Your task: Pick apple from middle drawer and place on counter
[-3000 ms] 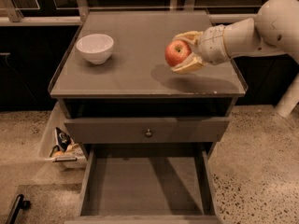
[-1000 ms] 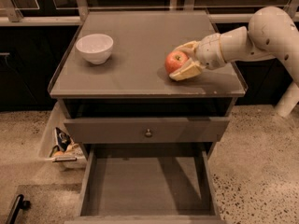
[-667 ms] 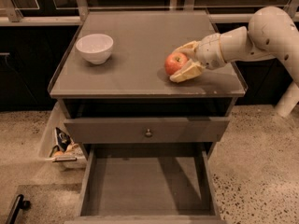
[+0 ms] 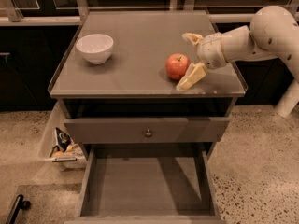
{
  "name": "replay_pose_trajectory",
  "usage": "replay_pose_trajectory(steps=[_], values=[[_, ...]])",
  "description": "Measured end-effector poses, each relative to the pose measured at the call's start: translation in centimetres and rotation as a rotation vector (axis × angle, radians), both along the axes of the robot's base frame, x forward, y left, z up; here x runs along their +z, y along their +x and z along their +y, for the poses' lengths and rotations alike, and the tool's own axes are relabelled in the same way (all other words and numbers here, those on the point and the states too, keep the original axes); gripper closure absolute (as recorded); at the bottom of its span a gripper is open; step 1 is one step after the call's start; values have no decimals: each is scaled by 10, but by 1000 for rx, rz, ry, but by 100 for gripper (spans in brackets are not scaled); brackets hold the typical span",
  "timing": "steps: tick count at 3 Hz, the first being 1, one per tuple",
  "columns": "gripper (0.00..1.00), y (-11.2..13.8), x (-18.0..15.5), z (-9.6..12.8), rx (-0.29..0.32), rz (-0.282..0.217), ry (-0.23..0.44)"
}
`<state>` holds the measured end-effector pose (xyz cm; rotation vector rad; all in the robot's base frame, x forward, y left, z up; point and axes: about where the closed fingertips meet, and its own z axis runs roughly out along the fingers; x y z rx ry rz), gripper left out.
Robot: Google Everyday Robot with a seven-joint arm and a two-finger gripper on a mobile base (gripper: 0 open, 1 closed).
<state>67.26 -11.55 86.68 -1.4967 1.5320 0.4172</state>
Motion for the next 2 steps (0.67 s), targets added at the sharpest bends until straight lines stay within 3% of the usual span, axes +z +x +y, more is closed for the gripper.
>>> replay_pose_trajectory(steps=[2], values=[[0, -30, 38, -12, -16, -95, -64]])
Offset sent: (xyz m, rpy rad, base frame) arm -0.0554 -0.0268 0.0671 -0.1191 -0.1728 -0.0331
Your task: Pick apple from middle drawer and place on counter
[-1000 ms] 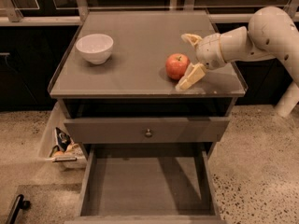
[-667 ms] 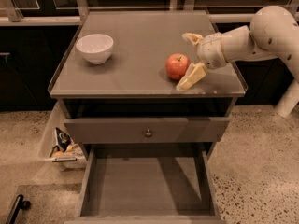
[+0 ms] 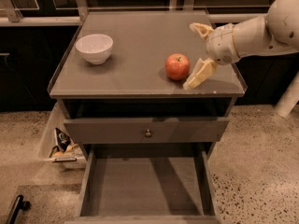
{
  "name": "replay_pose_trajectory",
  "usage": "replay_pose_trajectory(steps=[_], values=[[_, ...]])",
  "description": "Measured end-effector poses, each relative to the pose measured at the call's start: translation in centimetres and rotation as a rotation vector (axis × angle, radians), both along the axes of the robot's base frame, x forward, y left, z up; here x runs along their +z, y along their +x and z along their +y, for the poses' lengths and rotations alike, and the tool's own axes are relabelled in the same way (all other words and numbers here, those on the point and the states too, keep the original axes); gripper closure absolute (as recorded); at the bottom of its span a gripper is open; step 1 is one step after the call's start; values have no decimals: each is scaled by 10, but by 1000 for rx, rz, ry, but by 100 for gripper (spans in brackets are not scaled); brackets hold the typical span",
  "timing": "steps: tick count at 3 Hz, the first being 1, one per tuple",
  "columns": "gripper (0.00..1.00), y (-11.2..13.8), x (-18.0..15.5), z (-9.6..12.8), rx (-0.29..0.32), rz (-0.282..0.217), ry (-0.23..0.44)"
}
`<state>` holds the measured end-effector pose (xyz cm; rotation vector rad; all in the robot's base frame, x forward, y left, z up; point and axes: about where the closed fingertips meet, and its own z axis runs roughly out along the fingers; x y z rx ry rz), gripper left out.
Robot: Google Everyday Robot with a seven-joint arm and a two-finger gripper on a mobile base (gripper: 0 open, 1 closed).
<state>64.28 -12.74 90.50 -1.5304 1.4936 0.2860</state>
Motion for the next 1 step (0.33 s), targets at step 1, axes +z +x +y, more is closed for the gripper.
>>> replay_pose_trajectory(steps=[1], values=[[0, -21, 23, -5, -3, -62, -43]])
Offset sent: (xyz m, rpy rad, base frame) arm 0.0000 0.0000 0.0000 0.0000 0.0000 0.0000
